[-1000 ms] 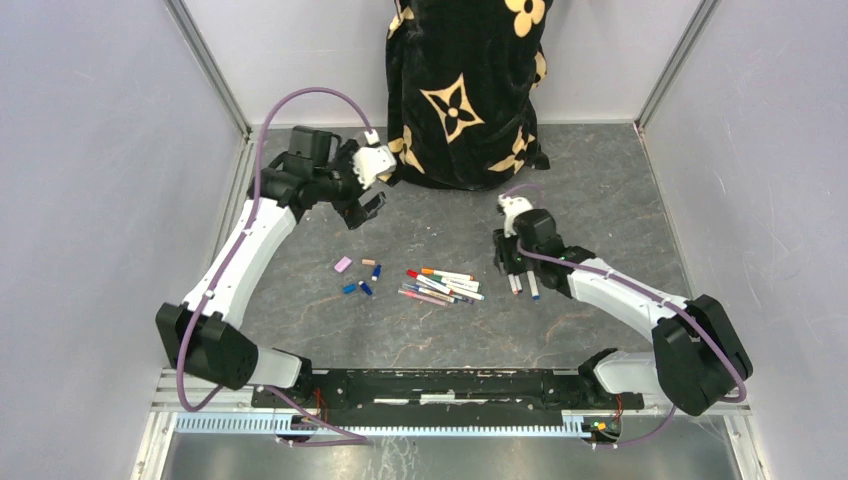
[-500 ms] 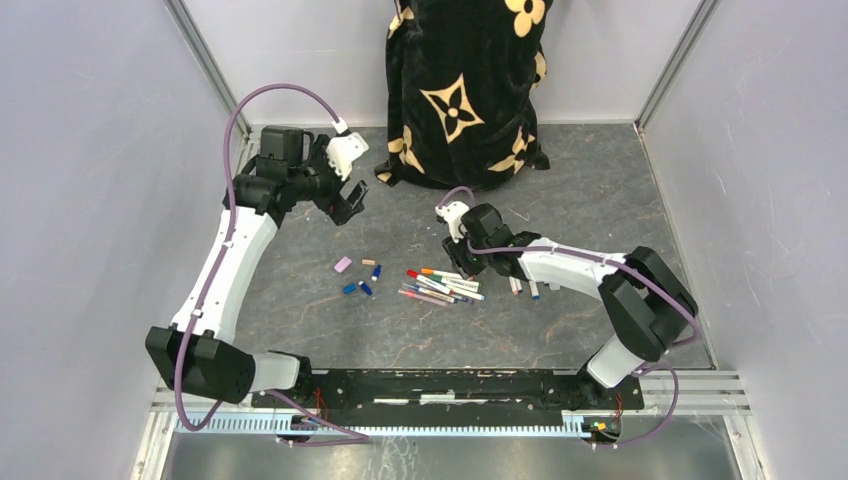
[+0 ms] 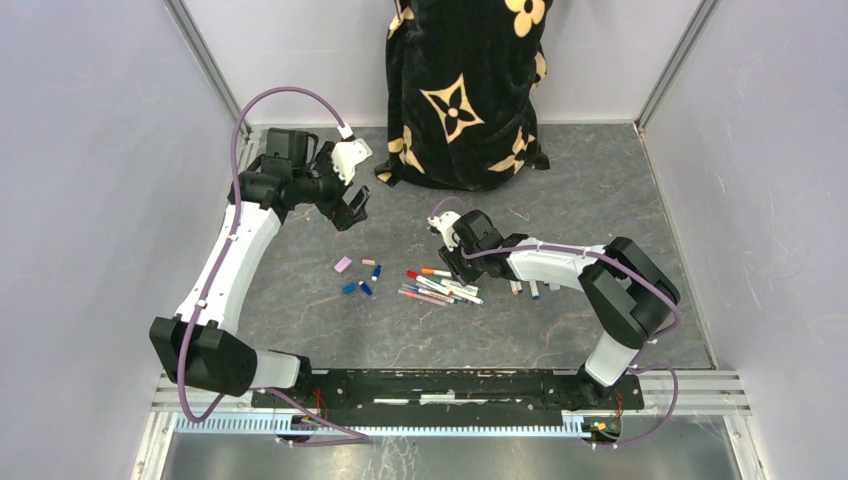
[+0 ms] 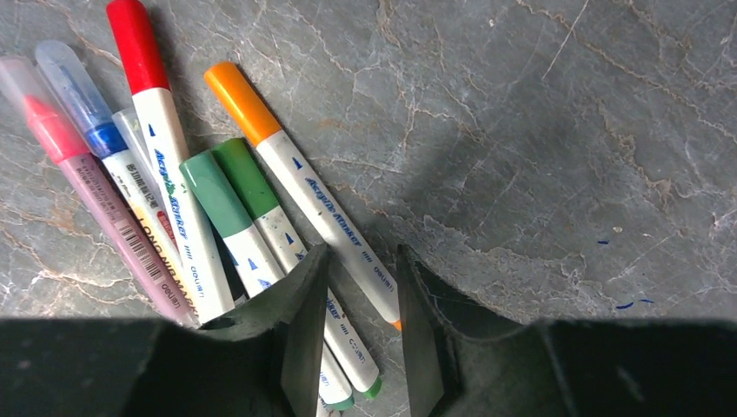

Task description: Open the pen caps

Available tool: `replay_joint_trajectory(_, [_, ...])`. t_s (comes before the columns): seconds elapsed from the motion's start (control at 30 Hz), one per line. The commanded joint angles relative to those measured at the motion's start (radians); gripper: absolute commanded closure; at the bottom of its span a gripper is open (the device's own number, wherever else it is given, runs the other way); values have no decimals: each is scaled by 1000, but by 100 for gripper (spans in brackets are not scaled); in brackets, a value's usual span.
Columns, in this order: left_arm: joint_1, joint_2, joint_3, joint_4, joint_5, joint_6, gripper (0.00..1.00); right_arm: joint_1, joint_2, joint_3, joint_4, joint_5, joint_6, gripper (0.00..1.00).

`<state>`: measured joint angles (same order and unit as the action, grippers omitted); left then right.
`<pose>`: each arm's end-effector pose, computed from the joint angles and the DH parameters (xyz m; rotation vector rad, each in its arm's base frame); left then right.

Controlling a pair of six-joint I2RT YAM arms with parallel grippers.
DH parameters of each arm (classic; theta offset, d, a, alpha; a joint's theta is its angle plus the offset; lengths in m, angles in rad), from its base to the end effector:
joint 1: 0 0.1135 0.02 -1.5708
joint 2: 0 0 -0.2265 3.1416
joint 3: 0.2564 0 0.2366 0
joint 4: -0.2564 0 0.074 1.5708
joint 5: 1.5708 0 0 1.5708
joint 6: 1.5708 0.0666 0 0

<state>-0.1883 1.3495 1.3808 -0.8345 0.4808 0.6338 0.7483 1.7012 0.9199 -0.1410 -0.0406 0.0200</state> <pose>0.2787 -0.0845 0.3059 1.1153 1.9951 -0.3409 0.2467 0.2327 0.1075 -0.9174 2.3586 0.3664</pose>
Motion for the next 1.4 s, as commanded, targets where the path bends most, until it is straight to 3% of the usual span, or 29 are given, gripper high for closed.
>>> replay_joint_trajectory(0.0, [-2,2,17,-15,52,43,0,5,18,17,25,34,-12,62])
replay_joint_trajectory(0.4, [-2,10,10,-72,94,104,0,3,76,31,41,-19,-12,85])
replay_joint_trajectory(0.53, [-3,-19,-64,-160,200,268,0,1,41,45,31,-46,-12,100])
replay_joint_trajectory(0.7, [-3,-28,-109,-266,303,458,0,-22,-31,103,-14,-96,-12,100])
replay_joint_trajectory(0.83, [-3,-21,-132,-283,367,550,0,-52,-101,166,-64,-239,13,100])
replay_joint_trajectory(1.1, [-101,-53,-277,-60,316,522,0,-70,-82,187,-114,-700,102,100])
replay_joint_trajectory(1.37, [-180,-8,-256,-79,278,542,2,-69,-34,246,-172,-856,63,100])
